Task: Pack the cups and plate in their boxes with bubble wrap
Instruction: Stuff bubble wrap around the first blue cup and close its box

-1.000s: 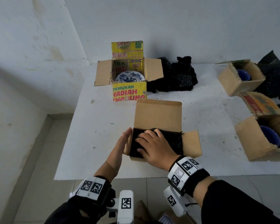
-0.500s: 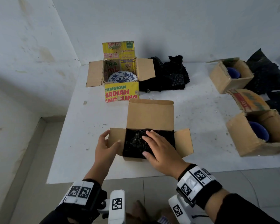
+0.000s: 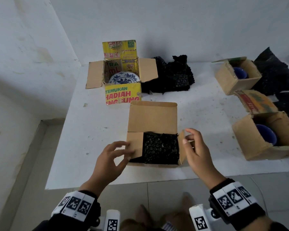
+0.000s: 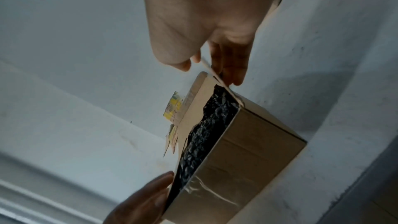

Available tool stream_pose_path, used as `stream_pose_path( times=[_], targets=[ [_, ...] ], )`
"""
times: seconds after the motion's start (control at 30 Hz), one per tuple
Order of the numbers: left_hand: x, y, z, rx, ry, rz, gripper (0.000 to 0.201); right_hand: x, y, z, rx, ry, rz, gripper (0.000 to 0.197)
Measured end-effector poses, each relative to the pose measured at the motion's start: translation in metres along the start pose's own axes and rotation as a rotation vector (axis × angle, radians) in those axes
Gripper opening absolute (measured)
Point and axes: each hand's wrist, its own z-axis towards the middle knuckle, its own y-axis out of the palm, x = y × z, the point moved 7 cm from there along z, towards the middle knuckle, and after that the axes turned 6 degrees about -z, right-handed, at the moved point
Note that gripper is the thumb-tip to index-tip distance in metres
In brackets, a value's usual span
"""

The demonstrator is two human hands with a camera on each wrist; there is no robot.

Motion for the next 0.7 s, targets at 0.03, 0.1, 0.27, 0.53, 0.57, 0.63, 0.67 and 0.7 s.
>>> stream_pose_path(
  times=[0.03, 0.1, 0.27, 0.53, 0.57, 0.63, 0.67, 0.7],
  targets=[
    [-0.002, 0.001, 0.001, -0.001, 0.000, 0.009, 0.025, -0.004, 0.005, 0.000, -0.021, -0.041, 0.004, 0.034],
    [-0.004, 0.002, 0.004, -0.006, 0.008, 0.017, 0.025, -0.007, 0.016, 0.001, -0.075, -0.111, -0.044, 0.036],
    [-0.001, 0.003, 0.008, -0.030, 0.031, 0.027, 0.025, -0.004, 0.036, 0.002, -0.183, -0.338, -0.291, 0.025],
    [-0.008, 0.003, 0.009, -0.031, 0.027, -0.008, 0.025, 0.011, 0.038, 0.040, -0.512, 0.104, -0.170, 0.122],
    [-0.008, 0.004, 0.008, -0.034, 0.025, -0.018, 0.025, 0.009, 0.042, 0.044, -0.568, 0.129, -0.099, 0.130],
    [-0.008, 0.004, 0.007, -0.034, 0.022, -0.036, 0.025, 0.009, 0.043, 0.050, -0.571, 0.142, -0.031, 0.135],
    [-0.008, 0.004, 0.006, -0.035, 0.020, -0.047, 0.024, 0.010, 0.041, 0.051, -0.538, 0.145, -0.025, 0.135],
    [-0.008, 0.004, 0.005, -0.033, 0.020, -0.058, 0.024, 0.012, 0.038, 0.051, -0.494, 0.139, -0.032, 0.134]
  ],
)
